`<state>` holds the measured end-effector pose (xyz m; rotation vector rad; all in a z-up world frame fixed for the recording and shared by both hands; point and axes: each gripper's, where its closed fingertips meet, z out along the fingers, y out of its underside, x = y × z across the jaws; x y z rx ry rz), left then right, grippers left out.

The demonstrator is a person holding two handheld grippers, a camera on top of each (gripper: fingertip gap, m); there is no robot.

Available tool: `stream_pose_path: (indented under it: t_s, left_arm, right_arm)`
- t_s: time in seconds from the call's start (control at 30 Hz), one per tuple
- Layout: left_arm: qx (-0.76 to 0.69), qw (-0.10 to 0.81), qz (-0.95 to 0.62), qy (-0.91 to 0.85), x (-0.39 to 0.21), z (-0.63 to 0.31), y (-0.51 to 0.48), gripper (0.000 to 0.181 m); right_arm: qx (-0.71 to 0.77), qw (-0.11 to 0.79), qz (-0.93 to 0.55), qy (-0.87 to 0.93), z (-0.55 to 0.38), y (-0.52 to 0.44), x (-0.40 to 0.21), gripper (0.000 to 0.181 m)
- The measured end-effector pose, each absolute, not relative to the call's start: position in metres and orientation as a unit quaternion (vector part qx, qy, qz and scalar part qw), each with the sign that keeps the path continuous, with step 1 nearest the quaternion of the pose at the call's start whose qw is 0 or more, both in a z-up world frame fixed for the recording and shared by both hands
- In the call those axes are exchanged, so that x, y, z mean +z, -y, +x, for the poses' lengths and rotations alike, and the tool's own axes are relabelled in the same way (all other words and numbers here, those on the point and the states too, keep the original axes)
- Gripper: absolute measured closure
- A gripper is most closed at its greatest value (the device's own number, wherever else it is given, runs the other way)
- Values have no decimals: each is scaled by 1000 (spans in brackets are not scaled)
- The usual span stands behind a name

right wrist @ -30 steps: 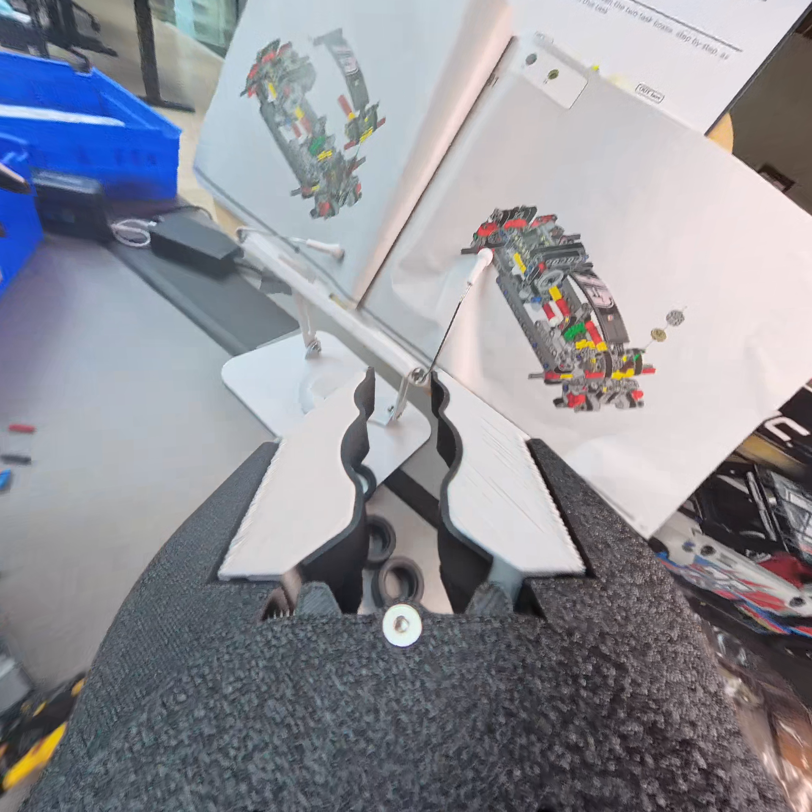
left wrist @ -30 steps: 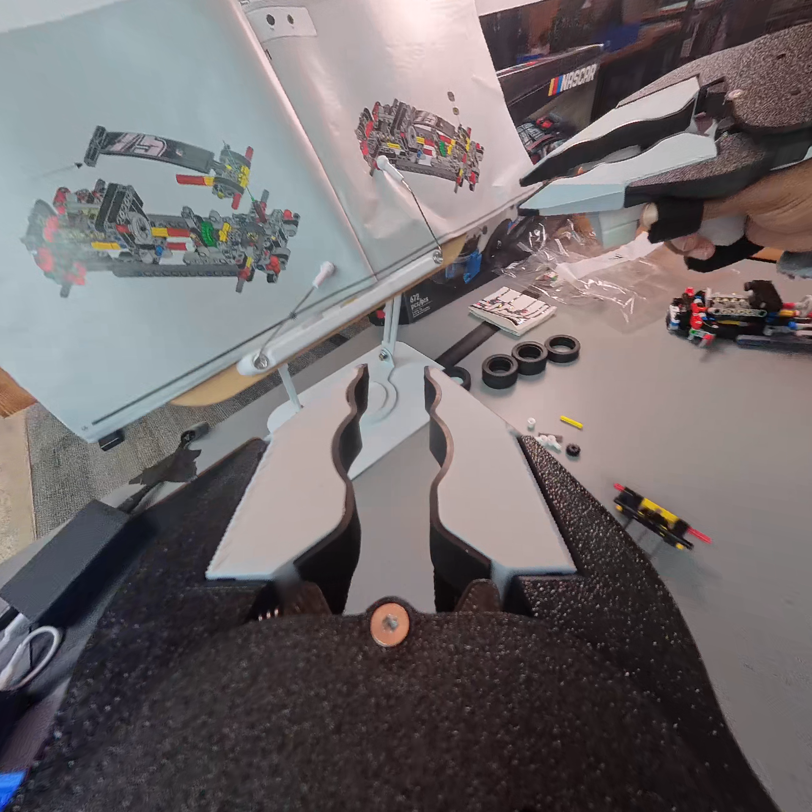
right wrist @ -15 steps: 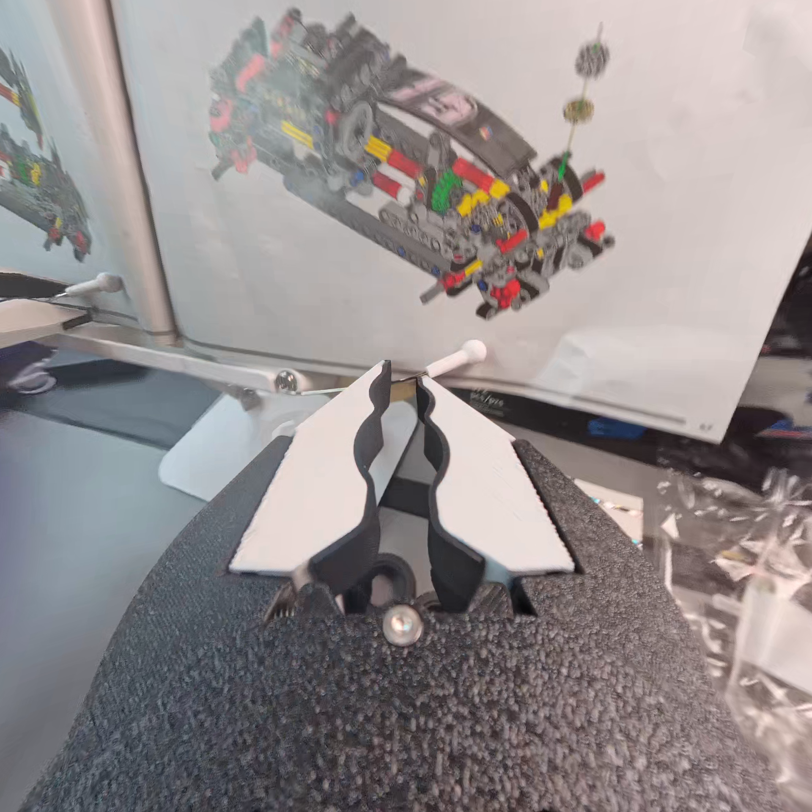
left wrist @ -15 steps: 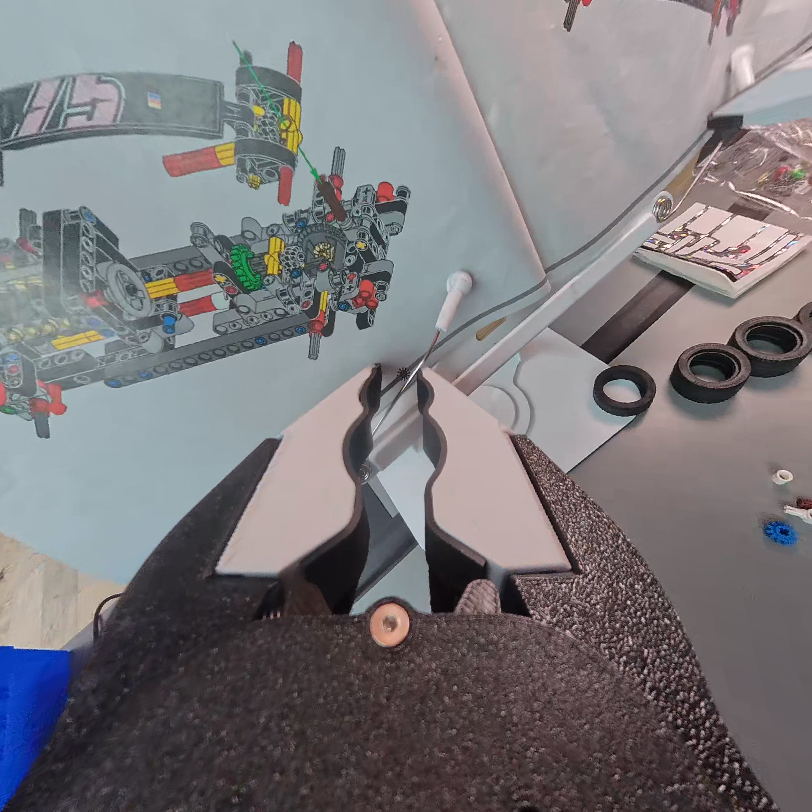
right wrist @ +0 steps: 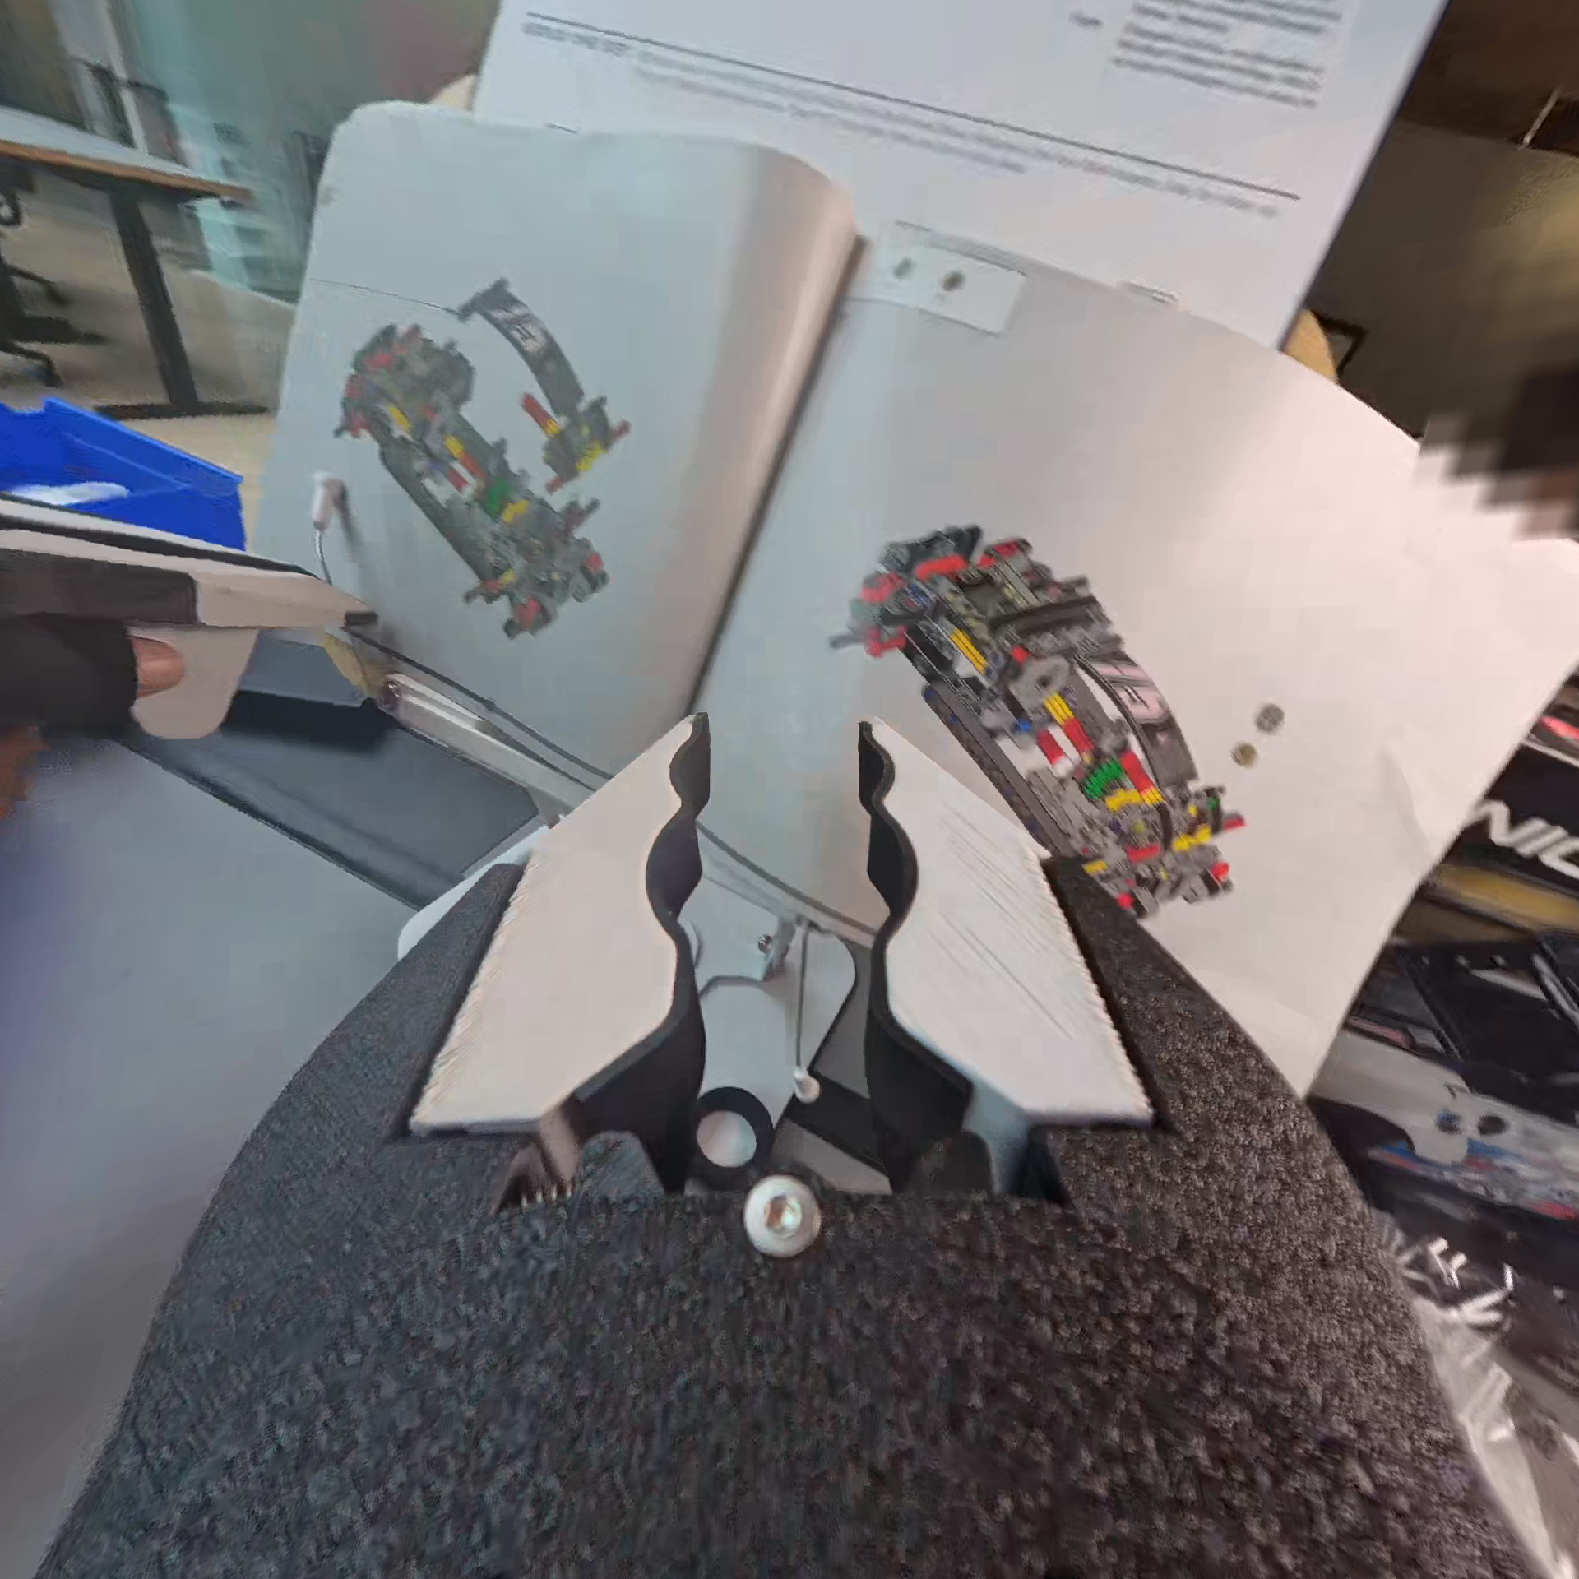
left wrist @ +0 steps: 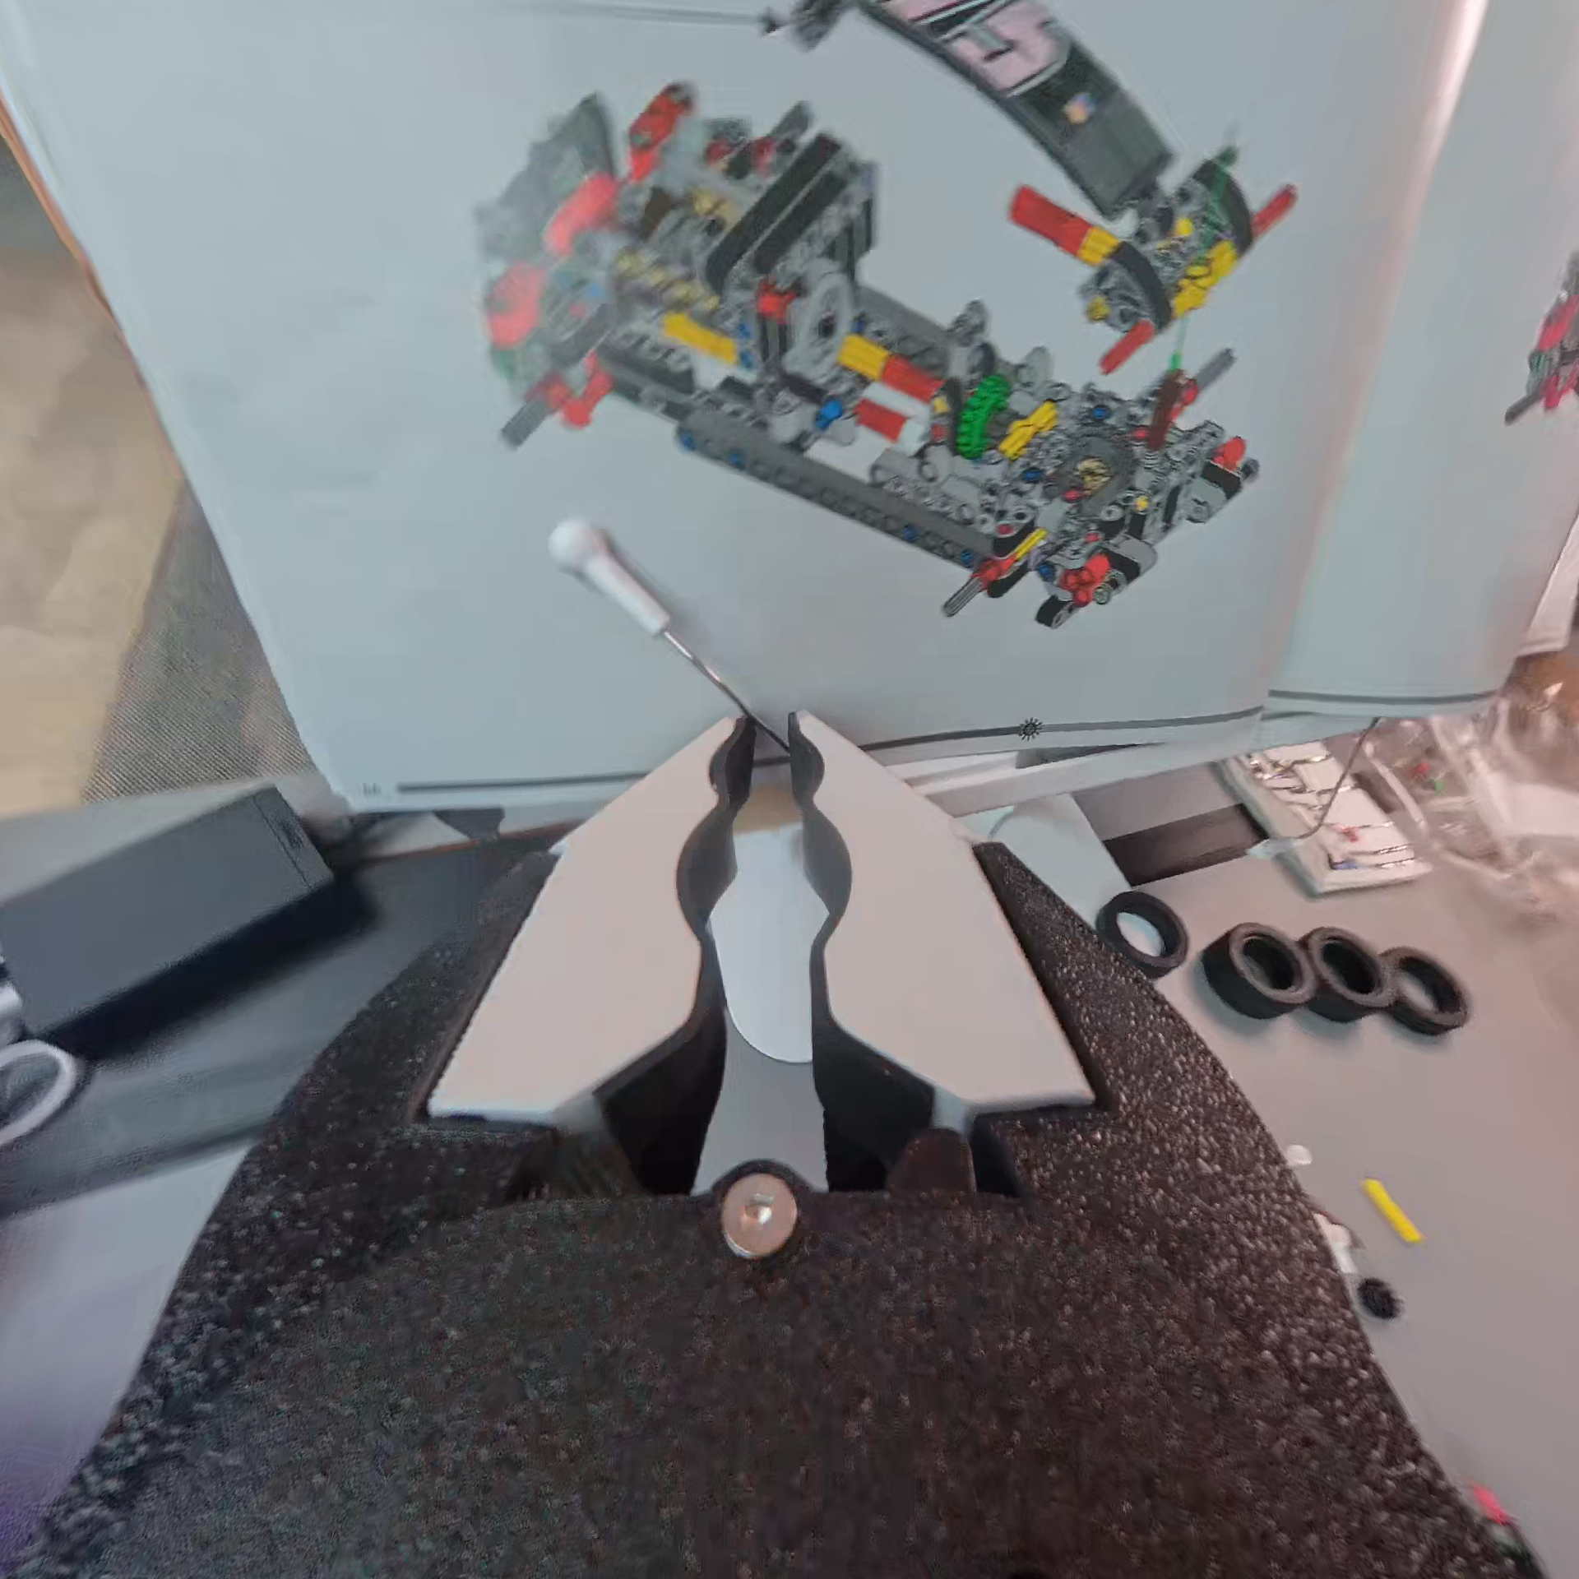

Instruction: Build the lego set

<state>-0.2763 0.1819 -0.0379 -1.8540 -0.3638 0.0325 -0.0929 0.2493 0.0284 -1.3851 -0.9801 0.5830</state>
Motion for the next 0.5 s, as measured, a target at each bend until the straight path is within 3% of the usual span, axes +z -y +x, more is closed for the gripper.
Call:
stream_pose_path:
  t_s: [0.17, 0.37, 0.5]
  left_arm:
    - [-110, 620, -709, 318, -36, -307, -137, 162]
    - [-42, 654, -696, 292, -6, -336, -107, 140]
    - [-21, 651, -718, 245, -8, -321, -121, 135]
  right_arm:
    - [211, 611, -594, 479, -164, -241, 31, 127]
    - [131, 671, -583, 438, -194, -264, 35, 95]
    - [74, 706, -565, 422, -200, -273, 33, 96]
